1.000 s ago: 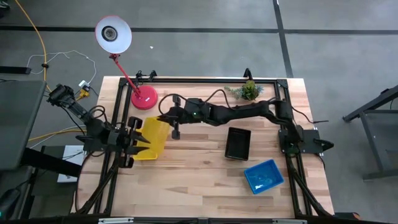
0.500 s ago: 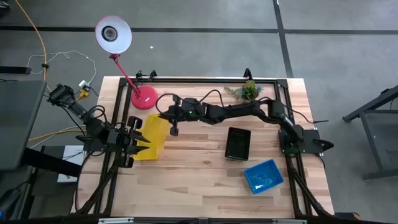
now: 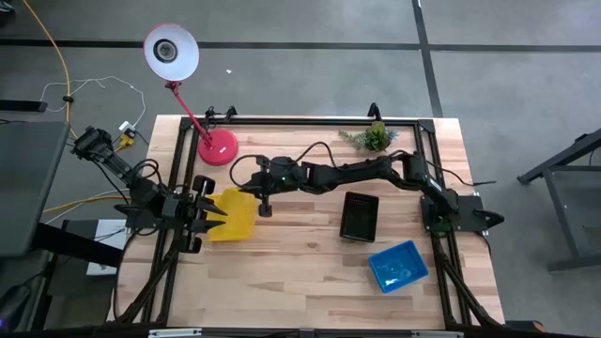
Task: Stack baskets by color
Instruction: Stack the bottom yellow basket on the top yellow basket
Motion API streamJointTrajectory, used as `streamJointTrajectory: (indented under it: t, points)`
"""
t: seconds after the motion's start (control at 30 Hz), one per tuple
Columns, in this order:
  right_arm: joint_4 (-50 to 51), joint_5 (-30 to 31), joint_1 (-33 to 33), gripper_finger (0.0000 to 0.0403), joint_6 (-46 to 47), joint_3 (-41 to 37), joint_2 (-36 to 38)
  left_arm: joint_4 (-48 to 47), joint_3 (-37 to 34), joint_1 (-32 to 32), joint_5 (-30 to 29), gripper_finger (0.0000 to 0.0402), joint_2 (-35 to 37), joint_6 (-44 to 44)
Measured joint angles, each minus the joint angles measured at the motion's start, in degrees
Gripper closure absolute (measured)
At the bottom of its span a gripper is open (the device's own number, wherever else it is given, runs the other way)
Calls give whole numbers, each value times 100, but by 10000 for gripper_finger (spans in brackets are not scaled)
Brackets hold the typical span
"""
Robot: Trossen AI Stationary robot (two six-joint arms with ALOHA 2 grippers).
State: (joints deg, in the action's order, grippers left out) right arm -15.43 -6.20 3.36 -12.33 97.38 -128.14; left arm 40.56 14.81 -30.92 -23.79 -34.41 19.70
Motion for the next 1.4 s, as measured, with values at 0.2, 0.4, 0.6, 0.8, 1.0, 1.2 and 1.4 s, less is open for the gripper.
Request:
streamJointTrajectory:
  t: [0.2,0.4,0.6,0.8,1.0,1.2,1.4]
  points:
    - [378,-145,-27,403,-67,175,-2,-4,0,2,17,332,-2,-2]
    - [978,-463,-42,403,-177,446,0,-7,-2,2,20,332,-2,-23]
    - [1375,-933,-60,403,-204,469,0,-7,-2,0,22,332,-2,-19]
    - [1658,-1350,-114,403,-320,469,0,-6,-2,0,22,332,-2,-15]
    - [1734,-1785,-132,403,-309,469,0,-6,-4,1,22,332,-2,-9]
    - [2047,-1824,-166,403,-119,469,0,-7,-4,2,24,332,-2,-20]
    - [2230,-2133,-258,377,96,466,0,-7,-4,2,24,332,-2,-4]
